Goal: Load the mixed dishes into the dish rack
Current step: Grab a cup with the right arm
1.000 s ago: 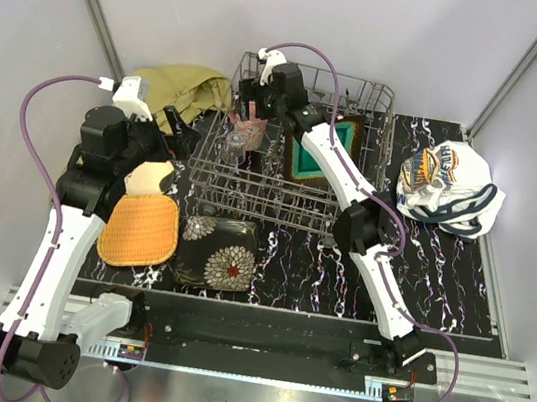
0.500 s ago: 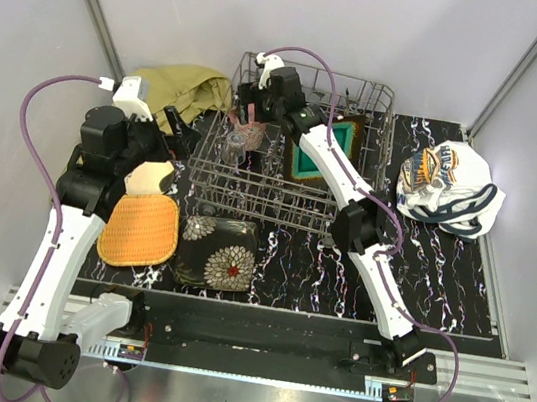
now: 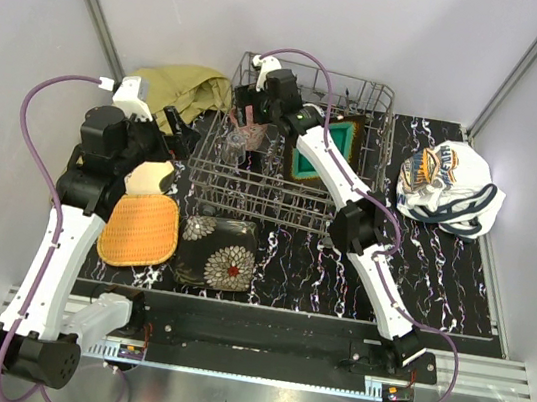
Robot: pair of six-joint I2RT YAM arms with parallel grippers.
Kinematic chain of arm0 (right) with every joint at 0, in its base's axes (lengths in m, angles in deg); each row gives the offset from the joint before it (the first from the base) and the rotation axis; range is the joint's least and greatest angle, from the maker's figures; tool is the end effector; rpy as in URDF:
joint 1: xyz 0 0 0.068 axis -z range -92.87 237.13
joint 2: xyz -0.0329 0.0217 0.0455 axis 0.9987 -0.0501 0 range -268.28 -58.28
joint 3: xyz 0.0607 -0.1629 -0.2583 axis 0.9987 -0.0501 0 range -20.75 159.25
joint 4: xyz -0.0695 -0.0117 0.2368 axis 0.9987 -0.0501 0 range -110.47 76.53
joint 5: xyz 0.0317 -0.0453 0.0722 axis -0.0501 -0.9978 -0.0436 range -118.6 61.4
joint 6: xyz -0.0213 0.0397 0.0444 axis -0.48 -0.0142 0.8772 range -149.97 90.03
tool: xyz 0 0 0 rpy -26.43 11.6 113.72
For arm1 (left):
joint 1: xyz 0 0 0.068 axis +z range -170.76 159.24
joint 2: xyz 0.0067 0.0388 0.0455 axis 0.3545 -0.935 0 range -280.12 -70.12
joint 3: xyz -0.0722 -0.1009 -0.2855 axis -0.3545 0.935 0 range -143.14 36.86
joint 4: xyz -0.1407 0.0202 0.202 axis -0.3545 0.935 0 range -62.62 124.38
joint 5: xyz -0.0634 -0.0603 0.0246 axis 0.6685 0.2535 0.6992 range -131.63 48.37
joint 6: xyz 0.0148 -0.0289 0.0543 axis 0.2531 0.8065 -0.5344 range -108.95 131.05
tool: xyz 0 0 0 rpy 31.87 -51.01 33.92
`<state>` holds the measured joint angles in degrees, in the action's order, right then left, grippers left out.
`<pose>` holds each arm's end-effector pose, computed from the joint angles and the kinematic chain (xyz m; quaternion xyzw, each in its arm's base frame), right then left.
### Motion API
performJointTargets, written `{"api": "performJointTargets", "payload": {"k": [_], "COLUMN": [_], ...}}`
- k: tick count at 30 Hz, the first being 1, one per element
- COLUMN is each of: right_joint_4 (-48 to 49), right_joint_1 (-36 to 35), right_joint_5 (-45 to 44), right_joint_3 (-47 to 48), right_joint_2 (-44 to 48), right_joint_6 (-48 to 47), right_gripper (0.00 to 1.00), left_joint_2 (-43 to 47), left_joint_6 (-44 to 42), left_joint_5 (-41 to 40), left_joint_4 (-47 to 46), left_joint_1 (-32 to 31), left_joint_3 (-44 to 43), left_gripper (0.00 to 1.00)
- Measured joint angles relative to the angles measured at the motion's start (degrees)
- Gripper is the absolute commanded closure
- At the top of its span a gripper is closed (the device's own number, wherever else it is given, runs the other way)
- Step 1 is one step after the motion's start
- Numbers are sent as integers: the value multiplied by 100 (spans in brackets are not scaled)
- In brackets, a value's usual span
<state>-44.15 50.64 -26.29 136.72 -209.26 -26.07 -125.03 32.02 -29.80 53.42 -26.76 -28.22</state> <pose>0.4962 0.3695 0.2961 -0.2461 0.8026 0.2033 0.5039 0.1757 -0.0285 0.4282 -0.0418 0.7950 -0.2198 0.5638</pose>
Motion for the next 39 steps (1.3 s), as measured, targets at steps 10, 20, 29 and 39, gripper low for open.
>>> {"api": "performJointTargets", "payload": {"k": [10, 20, 29, 39], "right_joint_4": [0, 7, 7, 166], "right_joint_1": [-20, -22, -22, -28], "right_joint_5": [-315, -337, -337, -282], "right_joint_3": [-2, -55, -63, -63], "right_joint_2": [0, 0, -7, -136], "right_joint_6": [-197, -289, -302, -284], "right_gripper": [0, 0, 0, 0], "left_joint_2": [-11, -42, -42, -42], "left_joint_6": [0, -2, -17, -20], "left_joint_5": [0, 2, 0, 0], "left_joint_4": [0, 2, 2, 2], "left_joint_1": [0, 0, 0, 0], "left_joint_3": [0, 0, 0, 0], "left_gripper": [1, 1, 1, 1]}}
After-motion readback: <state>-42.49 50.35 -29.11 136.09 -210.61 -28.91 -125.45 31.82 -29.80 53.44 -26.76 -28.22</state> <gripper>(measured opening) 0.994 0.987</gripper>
